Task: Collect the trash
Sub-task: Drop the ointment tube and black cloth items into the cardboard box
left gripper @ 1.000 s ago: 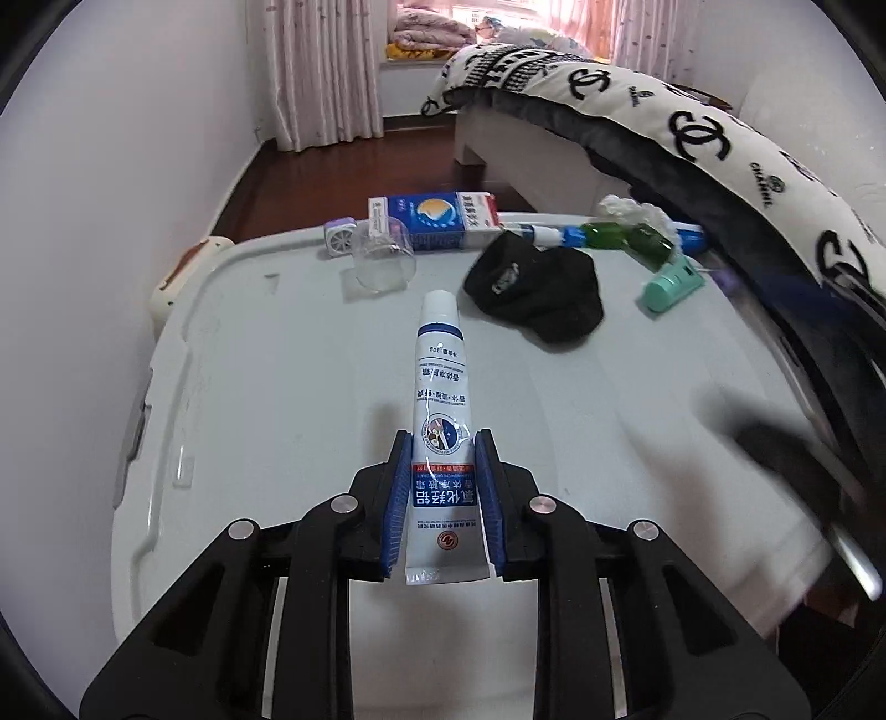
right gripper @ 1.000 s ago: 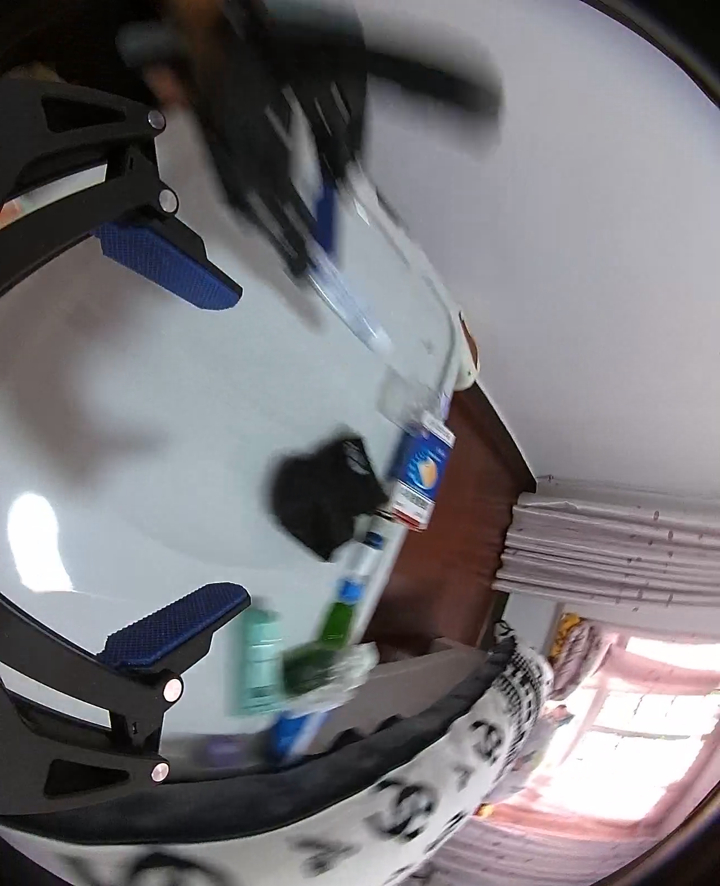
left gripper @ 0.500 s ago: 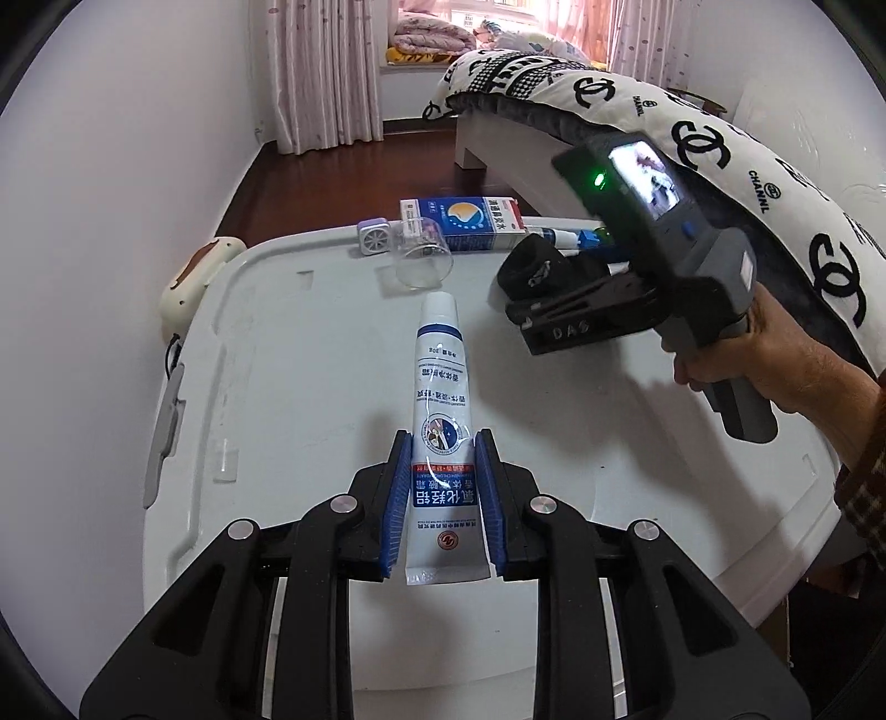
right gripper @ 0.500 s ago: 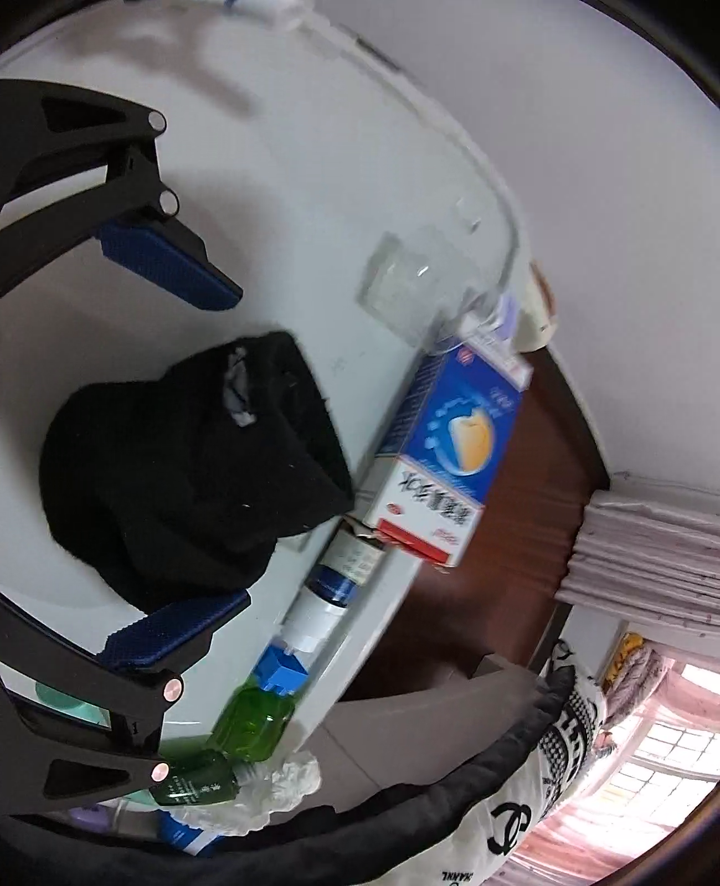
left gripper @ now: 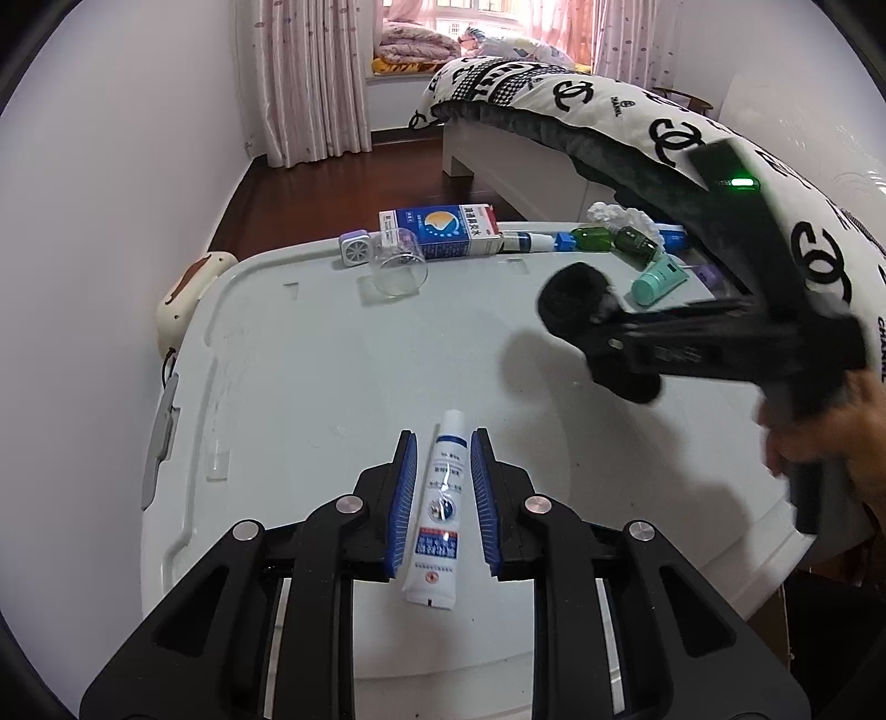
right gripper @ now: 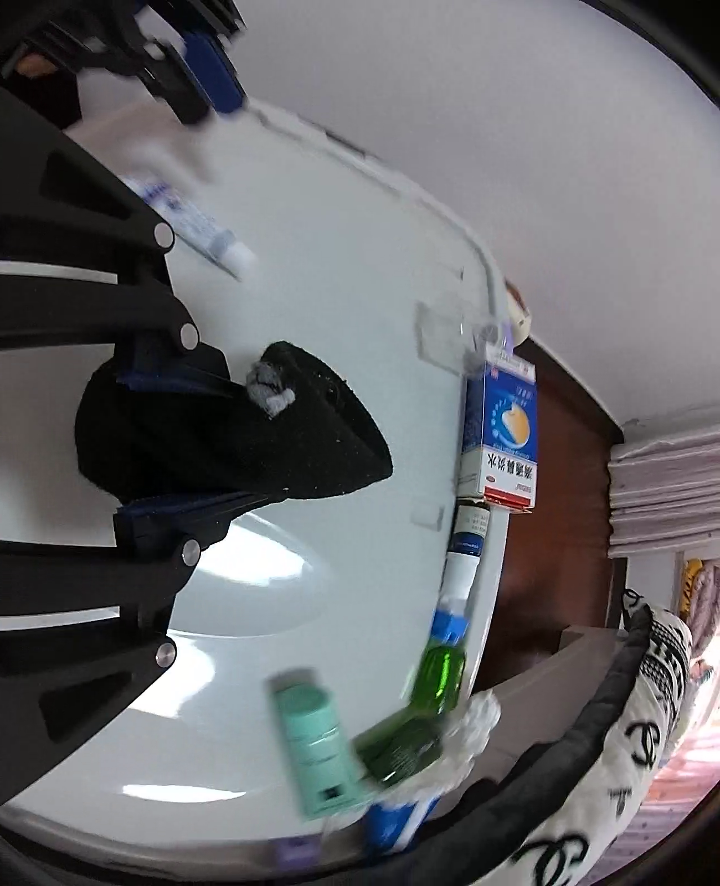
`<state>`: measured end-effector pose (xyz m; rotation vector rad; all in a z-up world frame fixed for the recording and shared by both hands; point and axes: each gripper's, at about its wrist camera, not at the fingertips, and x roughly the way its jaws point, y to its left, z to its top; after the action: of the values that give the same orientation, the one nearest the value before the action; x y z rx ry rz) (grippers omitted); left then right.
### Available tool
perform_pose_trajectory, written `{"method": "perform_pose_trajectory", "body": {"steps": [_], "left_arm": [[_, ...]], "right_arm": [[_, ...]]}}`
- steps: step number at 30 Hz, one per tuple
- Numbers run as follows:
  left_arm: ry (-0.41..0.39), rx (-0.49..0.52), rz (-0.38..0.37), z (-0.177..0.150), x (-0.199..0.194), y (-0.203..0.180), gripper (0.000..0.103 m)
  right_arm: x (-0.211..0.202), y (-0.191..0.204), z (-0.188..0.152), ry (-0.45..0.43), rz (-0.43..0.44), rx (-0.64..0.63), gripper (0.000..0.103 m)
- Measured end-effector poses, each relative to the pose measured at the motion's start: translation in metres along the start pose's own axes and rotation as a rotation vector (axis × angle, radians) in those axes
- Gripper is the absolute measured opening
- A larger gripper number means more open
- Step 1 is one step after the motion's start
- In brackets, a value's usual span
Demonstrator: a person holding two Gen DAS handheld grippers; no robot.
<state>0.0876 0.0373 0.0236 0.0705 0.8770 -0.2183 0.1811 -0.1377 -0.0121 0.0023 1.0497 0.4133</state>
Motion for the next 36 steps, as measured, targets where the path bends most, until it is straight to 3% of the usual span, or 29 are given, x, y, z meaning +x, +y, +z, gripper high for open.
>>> {"method": "perform_pose_trajectory", "body": {"steps": [3, 6, 10, 12, 14, 18, 19, 20, 23, 30, 36], "left_arm": [[-0.002, -0.002, -0.007, -0.004, -0.006, 0.000, 0.015], [0.058, 0.028, -0.044, -0.011, 0.007, 0.004, 0.015], [0.063, 0.066, -0.042, -0.023, 0.020, 0.008, 0.017], [0.084, 0.071, -0.040, -0.025, 0.030, 0.007, 0.042], [0.105, 0.069, -0.003, -0.027, 0.043, 0.005, 0.050], [0.142, 0.099, 0.037, -0.025, 0.070, -0.003, 0.049], [0.130, 0.103, 0.039, -0.025, 0.074, -0.005, 0.045], [0.132, 0.103, 0.034, -0.022, 0.077, -0.007, 0.022], [0.142, 0.061, 0.060, -0.019, 0.076, -0.012, 0.021], [0.062, 0.097, 0.028, -0.037, 0.006, -0.031, 0.021], [0.088, 0.106, 0.003, -0.099, -0.066, -0.054, 0.022]], "right_arm": [[-0.035, 0.008, -0.024, -0.032, 0.000, 0.002, 0.028], [-0.068, 0.009, -0.047, -0.074, -0.004, 0.019, 0.028], [-0.111, 0.006, -0.076, -0.142, 0.022, 0.058, 0.028], [-0.125, 0.005, -0.086, -0.166, 0.040, 0.068, 0.028], [-0.136, 0.006, -0.095, -0.189, 0.064, 0.077, 0.028], [-0.146, 0.019, -0.112, -0.188, 0.102, 0.054, 0.030], [-0.150, 0.023, -0.116, -0.188, 0.104, 0.040, 0.032], [-0.152, 0.028, -0.121, -0.190, 0.108, 0.023, 0.032], [-0.158, 0.035, -0.129, -0.199, 0.114, 0.002, 0.032], [-0.176, 0.030, -0.137, -0.236, 0.121, 0.004, 0.032], [-0.188, 0.031, -0.184, -0.192, 0.127, 0.043, 0.035]]}}
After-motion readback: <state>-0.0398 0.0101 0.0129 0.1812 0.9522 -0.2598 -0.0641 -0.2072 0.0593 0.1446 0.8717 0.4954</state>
